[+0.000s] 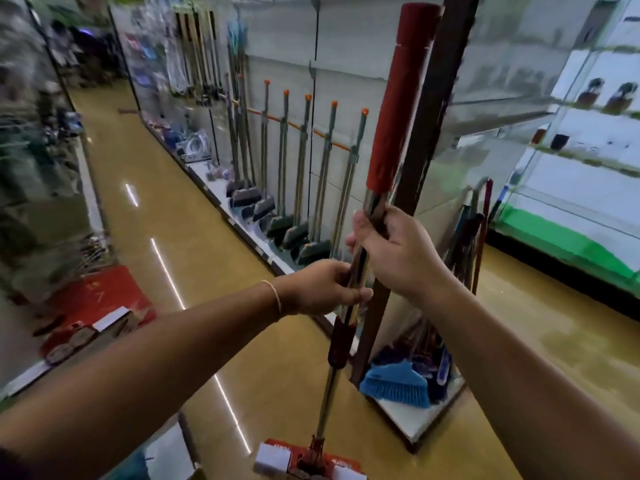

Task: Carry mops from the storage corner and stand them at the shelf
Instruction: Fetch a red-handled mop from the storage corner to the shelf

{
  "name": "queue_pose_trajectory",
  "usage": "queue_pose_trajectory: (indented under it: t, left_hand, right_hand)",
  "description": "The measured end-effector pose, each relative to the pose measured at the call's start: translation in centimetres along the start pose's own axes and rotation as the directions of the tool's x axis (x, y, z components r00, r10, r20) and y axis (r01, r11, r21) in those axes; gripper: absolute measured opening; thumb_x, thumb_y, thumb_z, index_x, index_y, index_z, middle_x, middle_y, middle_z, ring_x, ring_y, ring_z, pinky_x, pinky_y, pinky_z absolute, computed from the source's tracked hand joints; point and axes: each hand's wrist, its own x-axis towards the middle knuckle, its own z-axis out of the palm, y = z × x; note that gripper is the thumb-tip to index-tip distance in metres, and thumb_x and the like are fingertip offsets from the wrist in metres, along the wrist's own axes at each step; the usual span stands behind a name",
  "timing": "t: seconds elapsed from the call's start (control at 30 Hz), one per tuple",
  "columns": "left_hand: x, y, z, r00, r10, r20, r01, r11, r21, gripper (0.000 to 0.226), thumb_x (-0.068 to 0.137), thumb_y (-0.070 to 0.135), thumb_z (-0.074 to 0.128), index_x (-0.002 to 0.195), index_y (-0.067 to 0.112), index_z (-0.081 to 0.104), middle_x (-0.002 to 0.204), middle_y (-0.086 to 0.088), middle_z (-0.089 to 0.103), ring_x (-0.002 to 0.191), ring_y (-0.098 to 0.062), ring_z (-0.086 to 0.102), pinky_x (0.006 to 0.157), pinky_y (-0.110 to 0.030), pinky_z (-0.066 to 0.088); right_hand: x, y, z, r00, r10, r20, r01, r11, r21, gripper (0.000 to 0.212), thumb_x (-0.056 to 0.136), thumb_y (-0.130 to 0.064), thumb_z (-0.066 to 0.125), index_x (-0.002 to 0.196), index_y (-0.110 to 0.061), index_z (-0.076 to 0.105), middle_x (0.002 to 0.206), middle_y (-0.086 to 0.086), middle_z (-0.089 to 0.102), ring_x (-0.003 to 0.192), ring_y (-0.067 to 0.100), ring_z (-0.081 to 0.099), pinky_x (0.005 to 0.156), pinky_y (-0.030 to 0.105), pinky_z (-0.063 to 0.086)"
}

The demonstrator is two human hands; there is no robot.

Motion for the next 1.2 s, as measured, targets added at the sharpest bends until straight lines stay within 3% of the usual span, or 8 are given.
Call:
queue_pose_trajectory:
  t: [0.1,0.47,0.63,0.73,0.83,0.93,1.1,1.2]
  left_hand:
    - [2.0,-1.5,-2.1,1.000,-0.003,-0.020,0.003,1.000,-0.010,0.021,0.094,0.030,0.060,0.103,0.012,0.064,0.097,-0.006,0.066,0.093,-0.017,0.065,0.091,-0.041,0.054]
    - [11.8,-8.4,-13.4,1.000,0.006,-0.011,-0.006,1.000,-0.021,0.035,0.089,0.044,0.062,0.102,0.012,0.065,0.107,-0.021,0.066,0.101,-0.037,0.064,0.091,-0.057,0.051]
    - [15.1,-10.2,-20.1,0.998,0.037,-0.052,-0.040,0.998,-0.058,0.038,0.087,0.045,0.063,0.099,0.009,0.066,0.105,-0.023,0.065,0.099,-0.040,0.063,0.088,-0.060,0.051]
    - [16.6,-11.0,-23.1,0.996,0.036,-0.080,-0.043,0.996,-0.079,0.032,0.090,0.039,0.063,0.099,0.008,0.066,0.100,-0.017,0.067,0.094,-0.030,0.066,0.090,-0.051,0.054]
    - [17.8,-11.9,-25.9,0.992,0.026,-0.124,-0.037,0.995,-0.087,0.027,0.093,0.035,0.062,0.096,0.008,0.064,0.087,-0.007,0.061,0.078,-0.017,0.060,0.075,-0.037,0.053]
    - [19.2,-13.3,-29.0,0.987,0.013,-0.163,-0.027,0.996,-0.085,0.021,0.092,0.036,0.063,0.088,0.015,0.063,0.081,-0.001,0.058,0.071,-0.012,0.055,0.069,-0.030,0.047]
    - [21.9,-16.3,-33.8,0.967,-0.042,-0.250,0.030,0.998,-0.053,0.031,0.090,0.039,0.064,0.094,0.009,0.065,0.087,-0.009,0.061,0.079,-0.021,0.059,0.081,-0.049,0.053]
    - [23.9,-18.4,-37.1,0.947,-0.071,-0.312,0.051,0.996,-0.072,0.034,0.091,0.037,0.064,0.099,0.004,0.065,0.095,-0.019,0.063,0.085,-0.029,0.062,0.088,-0.052,0.052]
  right_hand:
    - [3.3,0.8,1.3,0.998,-0.030,0.046,0.030,1.000,-0.002,0.028,0.100,-0.043,0.049,0.092,-0.020,0.062,0.084,-0.002,0.070,0.077,0.010,0.068,0.080,0.044,0.057]
    - [18.1,3.5,7.4,0.997,-0.034,0.071,0.033,0.999,0.012,0.024,0.101,-0.037,0.050,0.084,-0.023,0.060,0.083,0.006,0.071,0.077,0.014,0.069,0.079,0.039,0.058]
    - [25.4,2.7,10.0,0.998,-0.055,0.019,0.054,0.997,0.054,0.027,0.102,-0.034,0.050,0.086,-0.015,0.061,0.083,0.009,0.071,0.076,0.011,0.070,0.070,0.023,0.057]
    - [28.9,2.7,11.5,0.995,-0.102,0.003,0.102,0.994,0.044,0.032,0.101,-0.036,0.049,0.089,-0.010,0.063,0.080,0.005,0.071,0.073,0.007,0.068,0.070,0.023,0.055]
    - [32.4,2.8,13.0,0.992,-0.125,0.014,0.124,0.990,0.068,0.031,0.101,-0.039,0.049,0.092,-0.013,0.064,0.083,0.003,0.071,0.079,0.009,0.069,0.077,0.031,0.056]
    - [35.9,2.9,14.8,0.986,-0.161,0.030,0.159,0.985,0.068,0.035,0.101,-0.038,0.048,0.094,-0.008,0.065,0.083,0.002,0.070,0.077,0.003,0.067,0.073,0.022,0.054]
    - [42.5,3.9,18.3,0.974,-0.218,0.062,0.211,0.972,0.102,0.025,0.101,-0.038,0.050,0.089,-0.020,0.062,0.083,0.001,0.070,0.078,0.008,0.069,0.073,0.025,0.055]
    - [47.1,4.6,20.6,0.962,-0.262,0.076,0.250,0.957,0.145,0.025,0.101,-0.035,0.051,0.091,-0.016,0.064,0.081,-0.003,0.070,0.075,0.000,0.068,0.066,0.012,0.051]
